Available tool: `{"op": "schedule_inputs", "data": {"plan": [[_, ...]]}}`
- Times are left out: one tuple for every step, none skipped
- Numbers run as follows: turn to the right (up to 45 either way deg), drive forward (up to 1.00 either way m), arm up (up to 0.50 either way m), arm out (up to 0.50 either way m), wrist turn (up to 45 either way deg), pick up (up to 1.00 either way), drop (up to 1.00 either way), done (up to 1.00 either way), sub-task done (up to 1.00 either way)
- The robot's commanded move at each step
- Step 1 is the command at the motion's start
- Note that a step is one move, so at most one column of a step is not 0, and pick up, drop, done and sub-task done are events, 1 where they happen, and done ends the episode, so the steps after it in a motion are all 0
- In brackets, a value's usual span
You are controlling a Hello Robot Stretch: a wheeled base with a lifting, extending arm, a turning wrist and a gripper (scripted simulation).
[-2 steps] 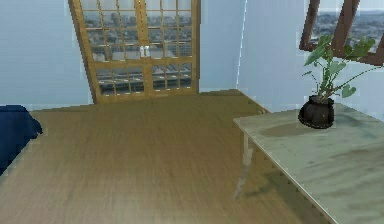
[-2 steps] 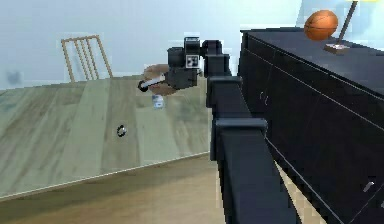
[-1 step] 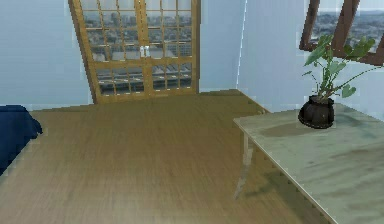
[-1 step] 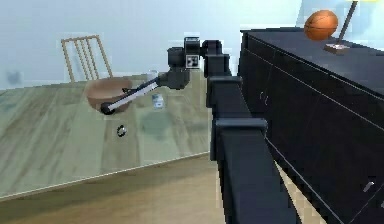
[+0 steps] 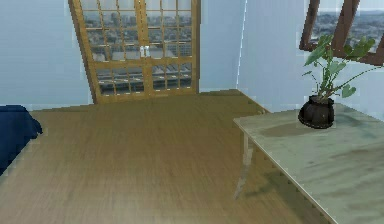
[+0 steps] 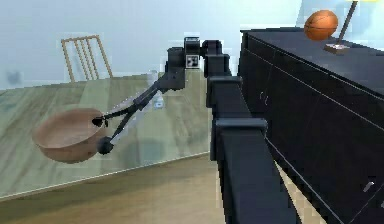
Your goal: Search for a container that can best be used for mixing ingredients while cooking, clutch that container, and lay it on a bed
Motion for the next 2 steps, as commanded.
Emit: {"op": "schedule_inputs", "data": {"plan": [[0.0, 0.00, 0.00, 0.00, -12.0, 0.00, 0.00, 0.00, 0.00], [0.0, 0.00, 0.00, -0.36, 0.0, 0.00, 0.00, 0.00, 0.00]]}}
